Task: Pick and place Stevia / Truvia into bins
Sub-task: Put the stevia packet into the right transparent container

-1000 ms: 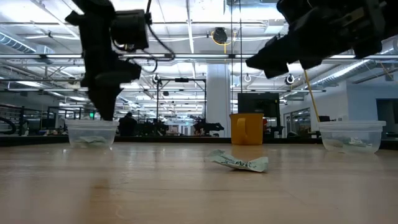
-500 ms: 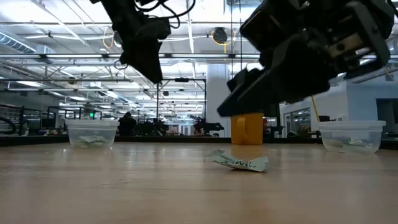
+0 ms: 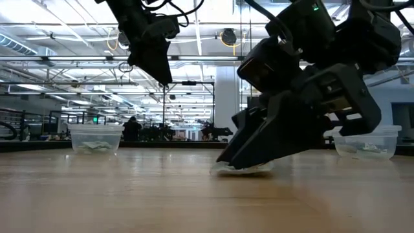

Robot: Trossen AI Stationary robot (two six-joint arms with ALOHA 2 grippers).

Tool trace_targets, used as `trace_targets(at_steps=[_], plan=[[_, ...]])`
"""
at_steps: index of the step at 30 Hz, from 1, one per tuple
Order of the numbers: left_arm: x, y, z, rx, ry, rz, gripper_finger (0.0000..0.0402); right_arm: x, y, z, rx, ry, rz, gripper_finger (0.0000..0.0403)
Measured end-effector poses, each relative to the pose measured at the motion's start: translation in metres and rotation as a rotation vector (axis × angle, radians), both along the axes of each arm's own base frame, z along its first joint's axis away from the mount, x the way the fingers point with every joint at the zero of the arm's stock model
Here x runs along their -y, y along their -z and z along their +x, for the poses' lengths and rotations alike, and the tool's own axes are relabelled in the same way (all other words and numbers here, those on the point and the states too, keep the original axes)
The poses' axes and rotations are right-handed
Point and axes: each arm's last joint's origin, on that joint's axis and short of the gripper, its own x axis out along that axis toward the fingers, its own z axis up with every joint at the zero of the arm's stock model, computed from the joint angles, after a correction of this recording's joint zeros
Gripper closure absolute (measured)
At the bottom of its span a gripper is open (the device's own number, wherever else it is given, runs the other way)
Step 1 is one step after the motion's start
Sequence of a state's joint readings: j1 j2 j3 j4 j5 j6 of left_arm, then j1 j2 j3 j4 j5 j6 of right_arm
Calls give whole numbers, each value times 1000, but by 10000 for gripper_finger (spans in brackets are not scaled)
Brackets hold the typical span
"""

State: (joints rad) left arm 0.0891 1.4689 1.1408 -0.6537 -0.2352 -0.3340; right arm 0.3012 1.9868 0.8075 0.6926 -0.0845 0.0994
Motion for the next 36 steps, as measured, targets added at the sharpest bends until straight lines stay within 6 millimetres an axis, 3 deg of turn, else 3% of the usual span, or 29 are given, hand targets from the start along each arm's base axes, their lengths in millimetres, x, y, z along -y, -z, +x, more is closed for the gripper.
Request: trace_targets(at_steps=[11, 24, 28, 32, 36], plan=[[0, 0, 0, 0, -1, 0, 273, 0, 1, 0, 7, -39, -20, 244], [0, 0, 0, -7, 21, 14, 273, 1, 2, 0, 12, -65, -66, 386], [0, 0, 0, -8, 21, 14, 273, 2, 1, 0, 20, -43, -78, 397], [0, 0, 0, -9, 21, 15, 273, 4, -8, -1, 27, -18, -96, 400], [0, 0, 0, -9, 22, 15, 273, 5, -35, -5, 57, 9, -128, 400]])
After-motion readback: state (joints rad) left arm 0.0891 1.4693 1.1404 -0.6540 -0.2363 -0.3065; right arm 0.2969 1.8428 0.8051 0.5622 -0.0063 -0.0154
